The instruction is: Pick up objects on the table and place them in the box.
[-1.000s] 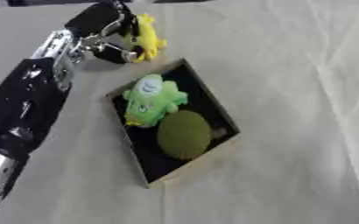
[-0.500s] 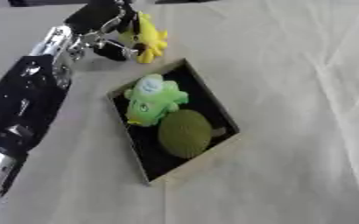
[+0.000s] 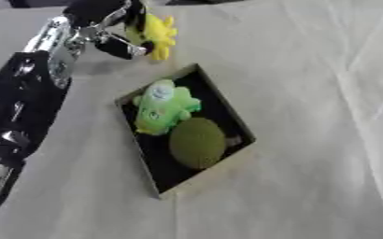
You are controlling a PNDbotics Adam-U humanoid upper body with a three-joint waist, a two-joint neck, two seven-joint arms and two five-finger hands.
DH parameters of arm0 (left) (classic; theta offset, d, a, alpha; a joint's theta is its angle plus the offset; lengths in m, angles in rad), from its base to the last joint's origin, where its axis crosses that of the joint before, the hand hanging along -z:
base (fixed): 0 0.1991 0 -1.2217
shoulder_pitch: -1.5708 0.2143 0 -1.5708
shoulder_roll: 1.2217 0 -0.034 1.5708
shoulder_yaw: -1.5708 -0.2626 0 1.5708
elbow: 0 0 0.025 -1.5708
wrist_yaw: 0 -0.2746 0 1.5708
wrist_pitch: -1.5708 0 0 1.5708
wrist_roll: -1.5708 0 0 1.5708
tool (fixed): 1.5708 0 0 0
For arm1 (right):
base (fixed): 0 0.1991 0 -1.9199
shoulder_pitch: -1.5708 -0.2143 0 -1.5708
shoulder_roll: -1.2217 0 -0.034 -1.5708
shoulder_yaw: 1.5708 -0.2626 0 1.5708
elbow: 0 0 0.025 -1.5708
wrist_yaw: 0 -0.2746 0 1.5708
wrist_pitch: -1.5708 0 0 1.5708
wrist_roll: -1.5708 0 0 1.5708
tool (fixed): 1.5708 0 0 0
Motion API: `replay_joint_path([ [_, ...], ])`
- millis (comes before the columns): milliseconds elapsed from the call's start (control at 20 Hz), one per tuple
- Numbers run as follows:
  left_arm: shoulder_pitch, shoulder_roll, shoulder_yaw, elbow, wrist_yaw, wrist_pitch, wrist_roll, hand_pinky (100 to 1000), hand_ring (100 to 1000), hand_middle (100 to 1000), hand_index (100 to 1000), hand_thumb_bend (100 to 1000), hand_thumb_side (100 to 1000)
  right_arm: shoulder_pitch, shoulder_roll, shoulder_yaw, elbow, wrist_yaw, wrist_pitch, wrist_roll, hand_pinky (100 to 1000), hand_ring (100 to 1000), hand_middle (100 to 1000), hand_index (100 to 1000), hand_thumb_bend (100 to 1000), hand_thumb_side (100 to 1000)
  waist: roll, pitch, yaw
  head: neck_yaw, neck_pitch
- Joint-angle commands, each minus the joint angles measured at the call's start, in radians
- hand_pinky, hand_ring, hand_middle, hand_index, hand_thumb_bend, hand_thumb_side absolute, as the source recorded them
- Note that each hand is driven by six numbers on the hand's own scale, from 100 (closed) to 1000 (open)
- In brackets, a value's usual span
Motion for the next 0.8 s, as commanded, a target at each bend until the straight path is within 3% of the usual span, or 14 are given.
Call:
replay_joint_path([
  [50,-0.016,0.028,0.0,-0.03,-0.002,-0.003,-0.009,493,355,221,393,410,215,-0.006,-0.015,-0.012,-0.014,-0.003,0.001,-0.002,908,854,589,762,100,523,-0.007,-0.032,0.001,-0.001,0.0],
  [650,-0.01,0.049,-0.063,-0.154,0.114,-0.064,-0.095,498,375,244,414,442,217,-0.004,-0.015,-0.013,-0.014,-0.004,0.001,-0.006,908,854,590,762,100,523,-0.004,-0.045,0.007,-0.01,0.008],
  [700,-0.008,0.05,-0.063,-0.16,0.123,-0.062,-0.1,512,391,271,442,427,208,-0.004,-0.015,-0.013,-0.014,-0.005,0.001,-0.006,908,854,590,762,100,523,-0.005,-0.046,0.007,-0.01,0.008],
  [750,-0.006,0.052,-0.062,-0.163,0.127,-0.057,-0.107,614,496,455,631,449,223,-0.004,-0.016,-0.013,-0.014,-0.005,0.001,-0.006,908,854,590,762,100,523,-0.005,-0.047,0.007,-0.01,0.005],
  [800,-0.005,0.055,-0.062,-0.162,0.121,-0.053,-0.117,686,595,561,734,495,255,-0.003,-0.016,-0.013,-0.014,-0.005,0.0,-0.007,908,854,590,762,100,523,-0.005,-0.047,0.007,-0.01,0.004],
])
